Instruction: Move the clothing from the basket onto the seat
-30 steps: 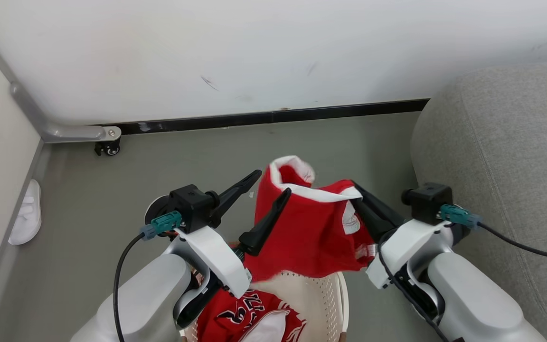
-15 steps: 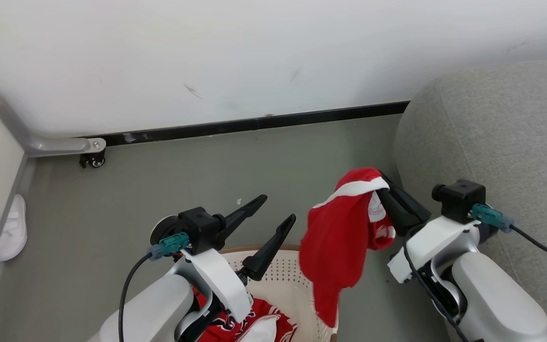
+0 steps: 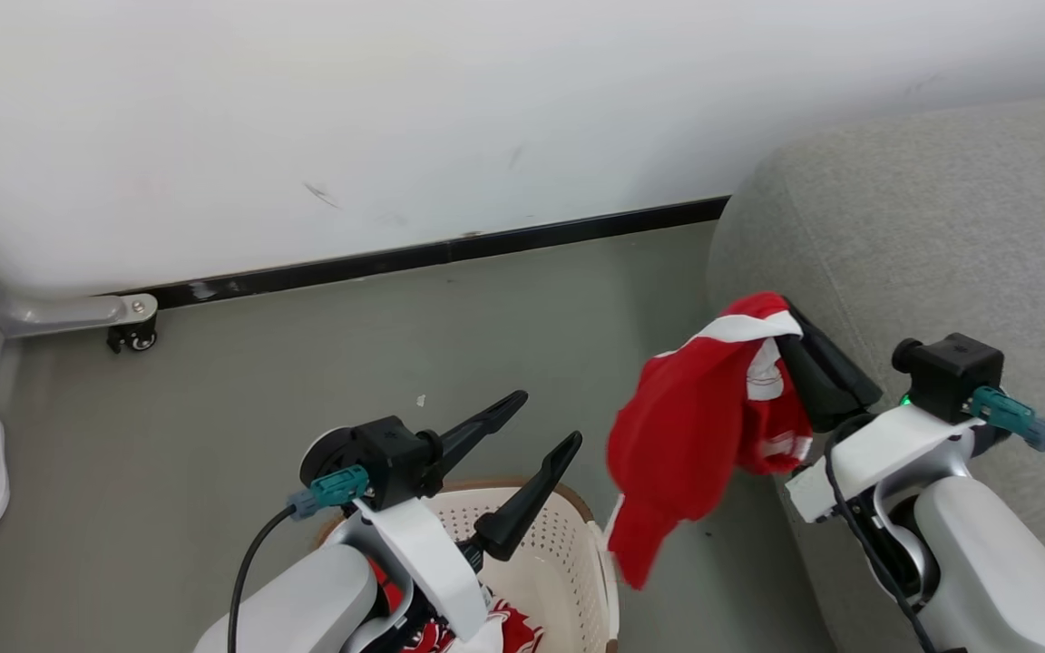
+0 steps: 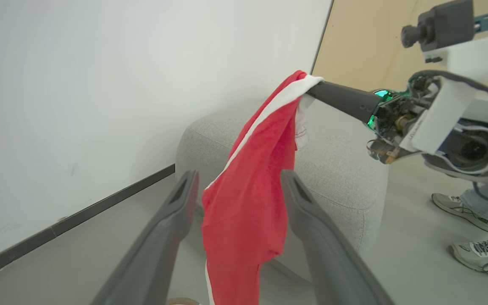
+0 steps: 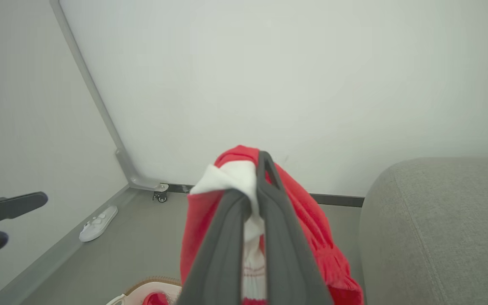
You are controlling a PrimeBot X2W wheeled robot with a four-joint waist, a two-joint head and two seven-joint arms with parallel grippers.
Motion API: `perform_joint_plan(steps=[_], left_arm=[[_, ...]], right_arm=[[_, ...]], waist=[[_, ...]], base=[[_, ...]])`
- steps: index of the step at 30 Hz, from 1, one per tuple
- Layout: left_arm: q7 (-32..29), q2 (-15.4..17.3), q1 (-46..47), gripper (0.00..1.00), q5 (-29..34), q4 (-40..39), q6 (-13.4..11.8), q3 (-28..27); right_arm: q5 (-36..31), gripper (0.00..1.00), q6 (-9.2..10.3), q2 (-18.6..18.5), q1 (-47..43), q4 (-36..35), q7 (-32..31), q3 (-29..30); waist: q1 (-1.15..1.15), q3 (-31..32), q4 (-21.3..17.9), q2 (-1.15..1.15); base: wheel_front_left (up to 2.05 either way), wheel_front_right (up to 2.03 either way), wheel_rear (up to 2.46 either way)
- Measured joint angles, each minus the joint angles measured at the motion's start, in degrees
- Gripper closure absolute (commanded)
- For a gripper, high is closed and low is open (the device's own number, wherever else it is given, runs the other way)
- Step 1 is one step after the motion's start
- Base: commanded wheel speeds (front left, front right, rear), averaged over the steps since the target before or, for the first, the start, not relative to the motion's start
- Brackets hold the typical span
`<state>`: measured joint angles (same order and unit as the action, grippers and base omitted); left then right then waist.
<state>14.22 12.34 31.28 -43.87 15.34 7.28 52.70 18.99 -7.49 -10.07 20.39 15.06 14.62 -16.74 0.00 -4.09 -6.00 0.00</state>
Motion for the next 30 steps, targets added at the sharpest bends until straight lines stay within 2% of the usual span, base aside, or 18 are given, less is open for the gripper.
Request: perform_joint_plan(steps=[18,30], left_arm=[[0.0,0.57,-0.32,0.0,0.2,-3.55,0.0,-0.38],[0.0,2.18,-1.31,0.0,1.09,-5.31,0.0,-1.16]], right_arm=[[-1.74,1.0,0.0,-0.41,-2.87,-6.2,0.0,6.38],[-2.56,1.0,0.0,0.69,-4.87,-9.54,0.0,7.15]], waist=[[0.0,-0.65,-5.21,0.0],[0.0,-2.03,-8.61,0.0]], base=[[0.0,0.0,0.0],[0.0,0.0,0.0]])
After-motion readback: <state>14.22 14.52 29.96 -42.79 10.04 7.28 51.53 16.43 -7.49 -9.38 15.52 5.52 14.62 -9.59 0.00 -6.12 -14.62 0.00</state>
